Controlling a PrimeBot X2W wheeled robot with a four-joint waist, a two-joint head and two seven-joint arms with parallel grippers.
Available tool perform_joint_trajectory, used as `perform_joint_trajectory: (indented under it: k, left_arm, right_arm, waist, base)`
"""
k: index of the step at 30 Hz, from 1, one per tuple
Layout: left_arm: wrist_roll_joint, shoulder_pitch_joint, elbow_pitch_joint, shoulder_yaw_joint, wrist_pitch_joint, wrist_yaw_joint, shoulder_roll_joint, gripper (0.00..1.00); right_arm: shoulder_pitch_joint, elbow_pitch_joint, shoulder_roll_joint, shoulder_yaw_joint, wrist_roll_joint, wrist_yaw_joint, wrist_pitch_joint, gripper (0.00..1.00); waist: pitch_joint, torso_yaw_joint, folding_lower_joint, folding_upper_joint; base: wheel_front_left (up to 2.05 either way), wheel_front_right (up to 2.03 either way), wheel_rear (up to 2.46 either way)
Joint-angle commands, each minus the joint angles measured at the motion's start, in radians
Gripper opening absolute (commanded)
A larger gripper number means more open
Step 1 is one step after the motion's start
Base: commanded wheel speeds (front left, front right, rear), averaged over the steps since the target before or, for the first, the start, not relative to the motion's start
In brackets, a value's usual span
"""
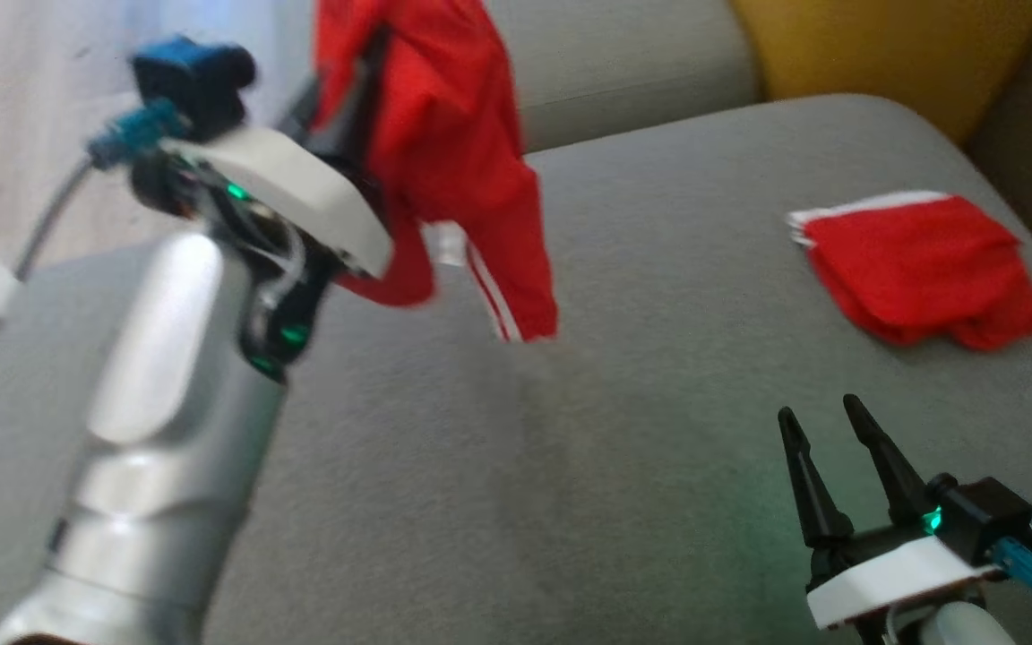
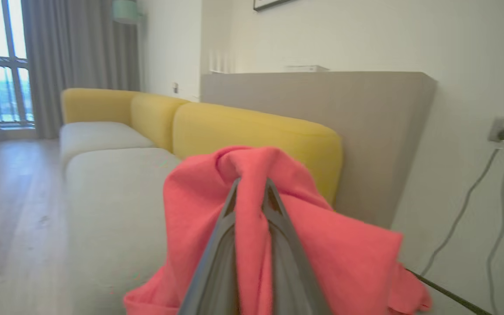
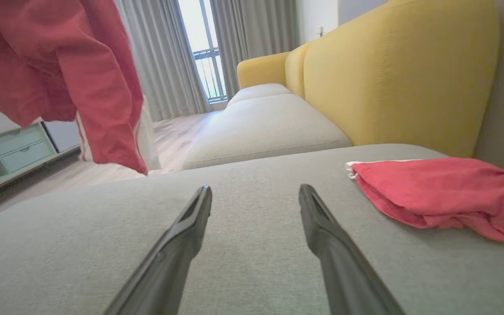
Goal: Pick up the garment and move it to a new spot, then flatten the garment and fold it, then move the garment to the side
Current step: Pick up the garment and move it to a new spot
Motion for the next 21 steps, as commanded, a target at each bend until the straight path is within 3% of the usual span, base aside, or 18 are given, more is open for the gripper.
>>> perform_joint_trajectory:
  k: [1,8,14,15,16,21]
  left_arm:
    - [-0.01,0.003,-0.058,0.016,0.003,0.02,-0.005,0.0]
    - [-0.025,0.184,-0.004,-0.038,-0.057,0.068,-0.071,0.0]
    - [0.028,0.291,0.142,-0.067,-0.171,0.095,-0.059,0.0]
    - [0.04,0.299,0.161,-0.068,-0.202,0.103,-0.057,0.23]
    - [0.053,0.308,0.178,-0.071,-0.23,0.11,-0.055,1.0]
    - [0.11,0.348,0.219,-0.058,-0.407,0.178,-0.048,1.0]
  right_arm:
    - [-0.01,-0.038,0.0,0.018,-0.003,-0.001,-0.011,1.0]
    - [-0.019,-0.039,0.005,0.032,-0.002,-0.001,-0.011,1.0]
    - [-0.046,-0.04,0.011,0.032,-0.002,-0.001,-0.011,1.0]
    - [-0.046,-0.039,0.011,0.031,-0.003,-0.001,-0.011,1.0]
    - [-0.045,-0.038,0.012,0.031,-0.004,-0.001,-0.011,1.0]
    - [-0.028,-0.03,0.016,0.021,-0.008,-0.001,-0.011,1.0]
  waist:
    - [-0.001,-0.091,0.0001,-0.0001]
    - [0.056,-0.14,0.0001,-0.0001]
    - [0.111,-0.14,0.0001,-0.0001]
    - [0.114,-0.136,0.0001,-0.0001]
    - [0.114,-0.13,0.0001,-0.0001]
    - [0.077,-0.084,0.0001,-0.0001]
  base:
    - [0.0,0.0,0.0]
    - [0.0,0.0,0.0]
    - [0.0,0.0,0.0]
    - [0.0,0.0,0.0]
    - [0.0,0.0,0.0]
    - [0.0,0.0,0.0]
